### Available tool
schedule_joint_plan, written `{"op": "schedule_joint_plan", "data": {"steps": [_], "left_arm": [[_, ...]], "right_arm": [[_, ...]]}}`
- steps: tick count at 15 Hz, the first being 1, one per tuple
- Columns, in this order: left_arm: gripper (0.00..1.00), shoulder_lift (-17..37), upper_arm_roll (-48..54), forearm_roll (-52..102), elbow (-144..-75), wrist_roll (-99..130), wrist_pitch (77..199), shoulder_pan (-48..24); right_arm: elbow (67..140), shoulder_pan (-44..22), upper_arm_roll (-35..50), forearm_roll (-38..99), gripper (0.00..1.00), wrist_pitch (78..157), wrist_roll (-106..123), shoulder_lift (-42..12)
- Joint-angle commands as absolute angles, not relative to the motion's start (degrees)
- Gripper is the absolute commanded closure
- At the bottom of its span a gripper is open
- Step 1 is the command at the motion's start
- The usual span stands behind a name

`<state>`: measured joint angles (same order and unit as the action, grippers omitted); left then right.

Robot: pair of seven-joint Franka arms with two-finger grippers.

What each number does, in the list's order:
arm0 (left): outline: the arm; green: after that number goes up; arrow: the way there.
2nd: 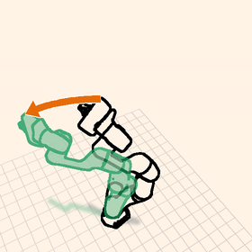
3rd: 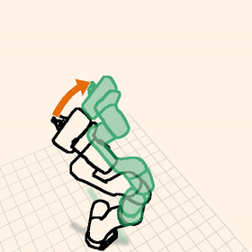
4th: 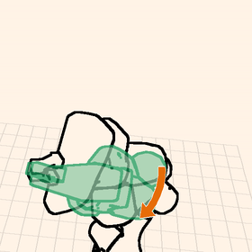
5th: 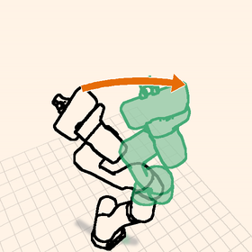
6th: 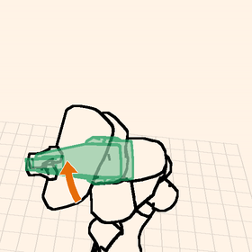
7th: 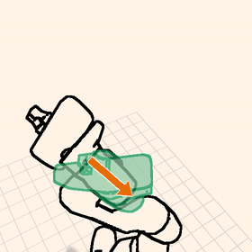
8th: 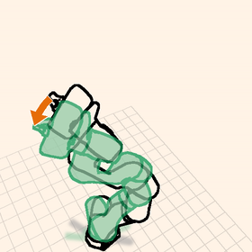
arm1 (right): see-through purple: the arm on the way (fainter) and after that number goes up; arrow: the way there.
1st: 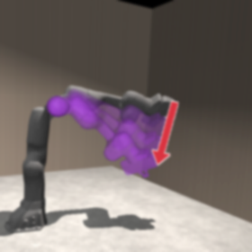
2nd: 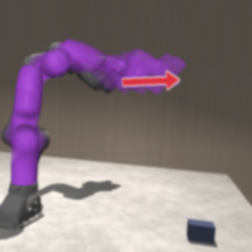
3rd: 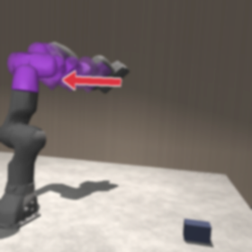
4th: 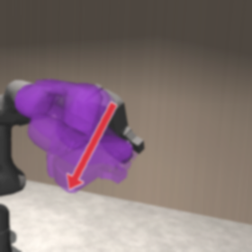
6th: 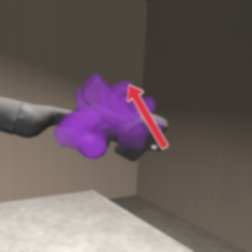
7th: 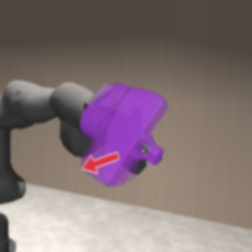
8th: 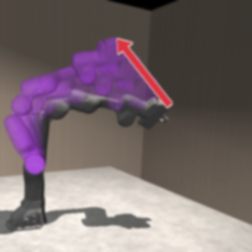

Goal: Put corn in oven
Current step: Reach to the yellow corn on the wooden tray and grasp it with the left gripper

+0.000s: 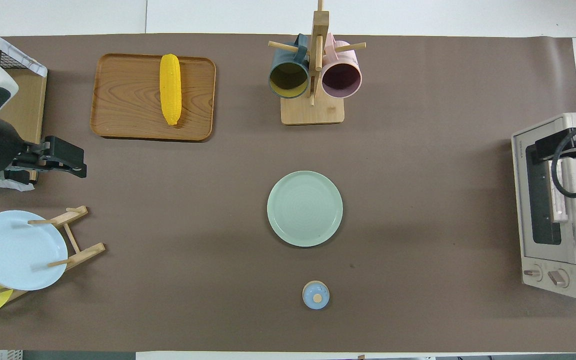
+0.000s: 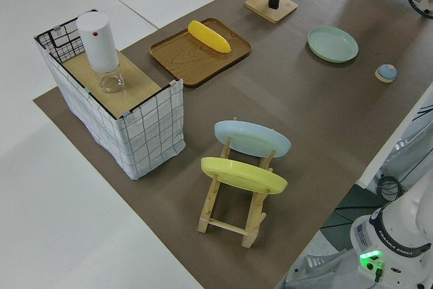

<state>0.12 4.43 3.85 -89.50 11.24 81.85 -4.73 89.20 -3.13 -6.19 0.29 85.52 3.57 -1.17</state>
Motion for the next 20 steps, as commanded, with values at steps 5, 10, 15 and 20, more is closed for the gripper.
{"op": "schedule_joint_plan", "data": {"steps": [5, 10, 15, 20], "left_arm": [[0.00, -0.35, 4.83, 4.66, -89.47, 10.90, 82.70, -4.13], [0.00, -0.35, 4.83, 4.31, -90.87, 10.11, 91.01, -4.39], [0.00, 11.39, 5.10, 6.32, -83.53, 9.84, 92.90, -4.22], [0.00, 30.30, 5.19, 6.07, -67.42, 9.84, 97.01, -6.15]], "right_arm": [[89.47, -2.11, -5.63, 0.70, 0.00, 86.04, 3.34, -0.62], [89.47, -2.11, -5.63, 0.70, 0.00, 86.04, 3.34, -0.62], [89.47, -2.11, -5.63, 0.70, 0.00, 86.04, 3.43, -0.62], [90.70, -2.20, -5.63, 0.79, 0.00, 86.31, 3.25, 0.08]]}}
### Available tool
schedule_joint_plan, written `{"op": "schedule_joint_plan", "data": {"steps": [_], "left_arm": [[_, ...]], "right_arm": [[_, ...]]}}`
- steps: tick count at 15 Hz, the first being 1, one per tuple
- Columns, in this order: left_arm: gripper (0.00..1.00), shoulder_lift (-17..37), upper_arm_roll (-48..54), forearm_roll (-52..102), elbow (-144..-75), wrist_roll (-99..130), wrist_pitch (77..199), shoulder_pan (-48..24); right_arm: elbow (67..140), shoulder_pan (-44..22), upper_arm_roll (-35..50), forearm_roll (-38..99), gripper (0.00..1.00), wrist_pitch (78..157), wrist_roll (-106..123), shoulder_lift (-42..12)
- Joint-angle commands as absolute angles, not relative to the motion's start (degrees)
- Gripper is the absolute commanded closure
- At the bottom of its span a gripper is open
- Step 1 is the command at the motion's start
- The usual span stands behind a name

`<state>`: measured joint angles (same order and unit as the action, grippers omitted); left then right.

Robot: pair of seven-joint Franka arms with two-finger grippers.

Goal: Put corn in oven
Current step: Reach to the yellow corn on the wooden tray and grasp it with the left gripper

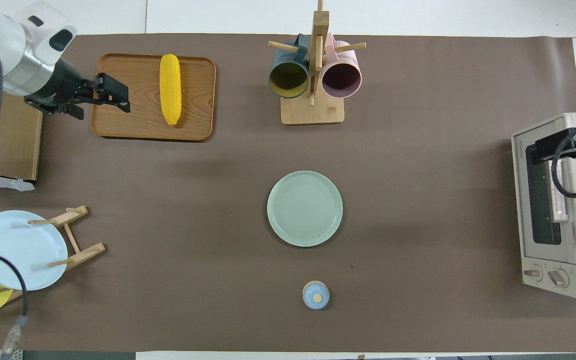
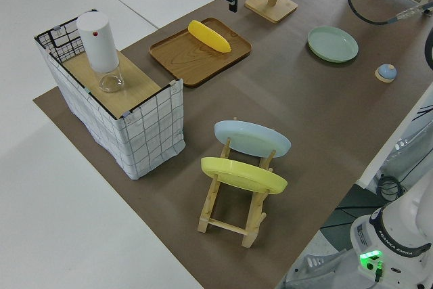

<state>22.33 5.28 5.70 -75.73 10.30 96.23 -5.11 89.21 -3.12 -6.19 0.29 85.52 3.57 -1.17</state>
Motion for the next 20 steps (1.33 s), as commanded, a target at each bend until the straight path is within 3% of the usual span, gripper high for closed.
{"op": "schedule_joint_plan", "data": {"steps": [1, 3, 4, 5, 6, 13, 20], "left_arm": [[0.00, 32.41, 4.84, 5.63, -66.89, 9.84, 98.77, -7.72], [0.00, 38.03, 4.48, 5.54, -61.82, 9.84, 100.19, -8.35], [0.00, 41.28, 4.31, 5.36, -58.74, 9.84, 100.37, -8.44], [0.00, 44.01, 4.31, 4.93, -56.36, 9.84, 101.07, -8.44], [0.00, 45.69, 4.31, 3.36, -55.56, 9.76, 102.64, -8.44], [0.00, 47.02, 5.19, -0.79, -58.27, 8.35, 110.29, -8.79], [0.00, 50.71, 5.19, -0.79, -58.45, 8.26, 113.46, -9.05]], "right_arm": [[92.18, -2.11, -5.63, 0.79, 0.00, 86.48, 3.43, 0.61], [93.86, -1.85, -6.15, 0.79, 0.00, 86.48, 5.79, 1.58], [94.56, -1.76, -6.24, 0.79, 0.22, 87.09, 7.54, 1.67], [95.18, -1.84, -6.24, 0.79, 0.70, 87.19, 8.34, 2.10], [97.10, -1.93, -6.24, 0.62, 1.00, 87.62, 8.00, 2.98], [119.07, 2.10, -6.33, -5.00, 1.00, 108.00, 3.62, 10.28], [119.71, 2.81, -6.24, -11.68, 1.00, 108.98, 2.81, 8.53]]}}
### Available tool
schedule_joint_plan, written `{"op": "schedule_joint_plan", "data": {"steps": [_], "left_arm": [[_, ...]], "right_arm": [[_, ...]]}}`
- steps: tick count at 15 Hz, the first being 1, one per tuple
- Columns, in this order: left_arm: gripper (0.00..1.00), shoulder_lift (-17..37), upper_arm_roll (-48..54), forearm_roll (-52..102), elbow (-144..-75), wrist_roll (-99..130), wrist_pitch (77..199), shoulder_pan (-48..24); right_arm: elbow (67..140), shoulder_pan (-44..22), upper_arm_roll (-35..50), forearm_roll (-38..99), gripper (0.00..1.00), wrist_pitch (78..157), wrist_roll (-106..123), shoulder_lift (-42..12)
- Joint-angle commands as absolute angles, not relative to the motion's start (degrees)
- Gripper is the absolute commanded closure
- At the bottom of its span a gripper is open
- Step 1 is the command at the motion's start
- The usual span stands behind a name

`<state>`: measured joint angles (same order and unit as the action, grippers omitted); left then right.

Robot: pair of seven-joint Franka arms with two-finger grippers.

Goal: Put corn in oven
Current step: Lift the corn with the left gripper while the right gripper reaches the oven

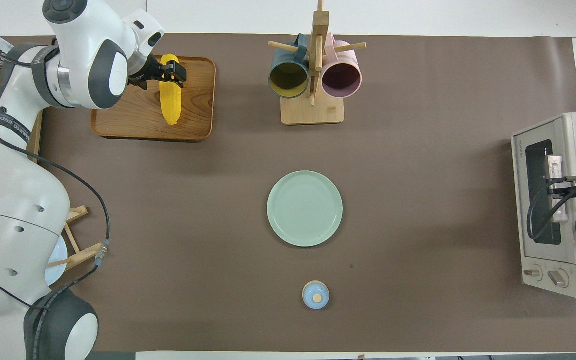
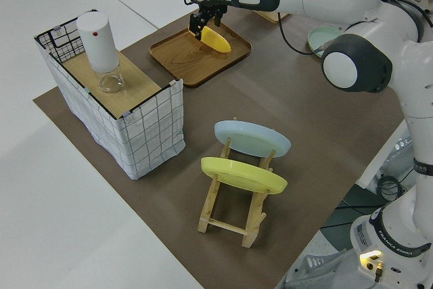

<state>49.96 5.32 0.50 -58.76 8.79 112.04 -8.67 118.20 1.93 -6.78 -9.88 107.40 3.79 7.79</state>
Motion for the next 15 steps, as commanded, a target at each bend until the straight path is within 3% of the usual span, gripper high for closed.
{"op": "schedule_joint_plan", "data": {"steps": [1, 8, 11, 14, 15], "left_arm": [[0.00, 50.80, 5.19, -0.79, -58.53, 8.26, 113.99, -9.31], [0.00, 51.50, 5.19, -0.70, -58.97, 8.26, 116.10, -9.76], [0.18, 51.50, 5.19, -0.70, -59.68, 8.26, 117.16, -9.76], [0.19, 51.50, 5.01, -1.05, -60.29, 8.26, 118.03, -9.84], [0.29, 51.42, 4.92, -1.05, -60.64, 8.26, 118.30, -9.76]], "right_arm": [[119.79, 3.42, -6.24, -11.69, 1.00, 109.16, 2.81, 8.35], [121.64, 4.92, -6.24, -11.69, 1.00, 110.57, 2.99, 7.91], [122.08, 4.92, -6.24, -11.60, 1.00, 110.74, 2.90, 7.82], [123.22, 4.22, -6.15, -10.81, 1.00, 112.75, 3.08, 7.39], [123.48, 4.13, -6.07, -10.64, 1.00, 113.20, 3.25, 6.86]]}}
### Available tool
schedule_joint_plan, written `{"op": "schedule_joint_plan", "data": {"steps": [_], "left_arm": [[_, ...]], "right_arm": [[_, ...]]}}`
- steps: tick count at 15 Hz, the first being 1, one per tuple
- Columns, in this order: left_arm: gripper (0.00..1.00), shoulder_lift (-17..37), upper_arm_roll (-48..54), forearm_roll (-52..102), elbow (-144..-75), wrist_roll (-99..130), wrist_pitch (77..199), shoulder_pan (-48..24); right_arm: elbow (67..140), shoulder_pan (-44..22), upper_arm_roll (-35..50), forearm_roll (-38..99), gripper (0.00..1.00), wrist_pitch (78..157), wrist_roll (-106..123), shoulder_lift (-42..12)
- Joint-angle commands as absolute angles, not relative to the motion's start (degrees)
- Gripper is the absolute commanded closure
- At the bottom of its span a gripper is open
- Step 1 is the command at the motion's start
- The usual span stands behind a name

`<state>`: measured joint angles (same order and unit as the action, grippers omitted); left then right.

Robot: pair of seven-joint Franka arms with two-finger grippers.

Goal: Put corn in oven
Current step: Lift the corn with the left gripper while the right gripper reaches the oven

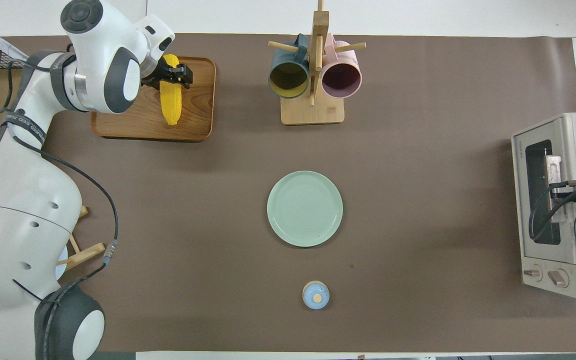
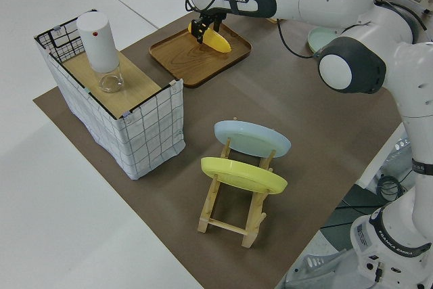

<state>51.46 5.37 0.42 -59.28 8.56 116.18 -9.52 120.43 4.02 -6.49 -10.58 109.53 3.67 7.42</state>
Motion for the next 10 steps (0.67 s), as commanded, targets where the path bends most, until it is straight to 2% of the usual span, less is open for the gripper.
{"op": "schedule_joint_plan", "data": {"steps": [1, 2, 3, 4, 8, 10], "left_arm": [[0.52, 51.42, 4.92, -1.05, -60.64, 8.26, 118.13, -9.67], [0.69, 51.33, 4.92, -1.05, -60.64, 8.26, 117.78, -9.67], [0.82, 51.24, 4.83, -1.05, -60.56, 8.26, 117.25, -9.75], [1.00, 50.72, 4.83, -0.88, -60.56, 8.35, 116.72, -9.76], [1.00, 43.97, 4.75, 1.57, -61.78, 9.92, 109.62, -10.11], [1.00, 36.78, 4.83, 1.67, -67.03, 14.22, 105.48, -11.50]], "right_arm": [[123.57, 3.70, -6.06, -9.42, 1.00, 113.73, 3.34, 6.33], [123.57, 2.21, -6.06, -7.93, 1.00, 114.77, 3.43, 5.46], [123.57, 1.41, -6.06, -7.56, 1.00, 116.00, 3.34, 4.67], [123.57, 0.88, -6.06, -7.47, 1.00, 116.89, 3.25, 3.79], [125.15, 0.09, -5.89, -7.38, 1.00, 122.94, 3.34, -0.34], [126.03, -1.31, -5.89, -3.72, 1.00, 125.75, 3.34, -1.75]]}}
